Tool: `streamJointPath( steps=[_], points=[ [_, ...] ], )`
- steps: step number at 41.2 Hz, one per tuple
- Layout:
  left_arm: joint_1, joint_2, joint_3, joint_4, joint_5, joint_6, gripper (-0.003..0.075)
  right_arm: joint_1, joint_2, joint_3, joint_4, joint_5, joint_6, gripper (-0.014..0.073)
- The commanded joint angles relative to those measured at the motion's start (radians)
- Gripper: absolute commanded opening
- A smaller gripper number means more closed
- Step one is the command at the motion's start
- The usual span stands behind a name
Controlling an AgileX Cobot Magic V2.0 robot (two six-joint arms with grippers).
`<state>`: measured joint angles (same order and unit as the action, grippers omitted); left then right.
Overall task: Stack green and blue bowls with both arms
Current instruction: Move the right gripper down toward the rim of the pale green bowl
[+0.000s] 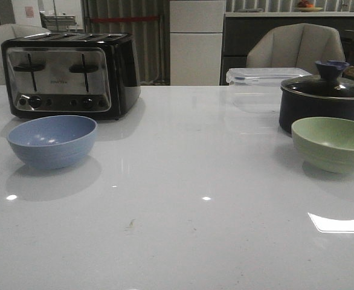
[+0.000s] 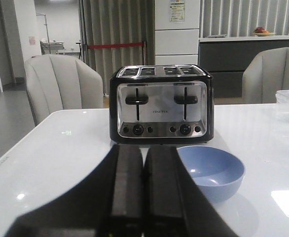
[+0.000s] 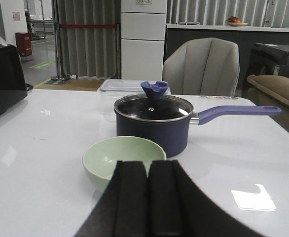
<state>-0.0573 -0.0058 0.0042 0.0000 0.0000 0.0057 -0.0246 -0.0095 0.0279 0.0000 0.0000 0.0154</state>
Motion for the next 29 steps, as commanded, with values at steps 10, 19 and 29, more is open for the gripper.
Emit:
streamJointPath(
  steps=[10,19,29],
  points=[
    [-0.006,-0.015,0.007,0.000,-0.084,-0.006,0.0098,-0.004,-0.019,-0.004,-0.008,-0.084,-0.001,0.0036],
    [-0.006,-0.015,0.007,0.000,-0.084,-0.006,0.0098,-0.004,-0.019,-0.004,-0.008,-0.084,-0.001,0.0036],
    [-0.006,-0.015,0.007,0.000,-0.112,-0.006,0.0098,-0.004,-0.019,-0.005,-0.008,-0.108,-0.001,0.0036]
  ],
)
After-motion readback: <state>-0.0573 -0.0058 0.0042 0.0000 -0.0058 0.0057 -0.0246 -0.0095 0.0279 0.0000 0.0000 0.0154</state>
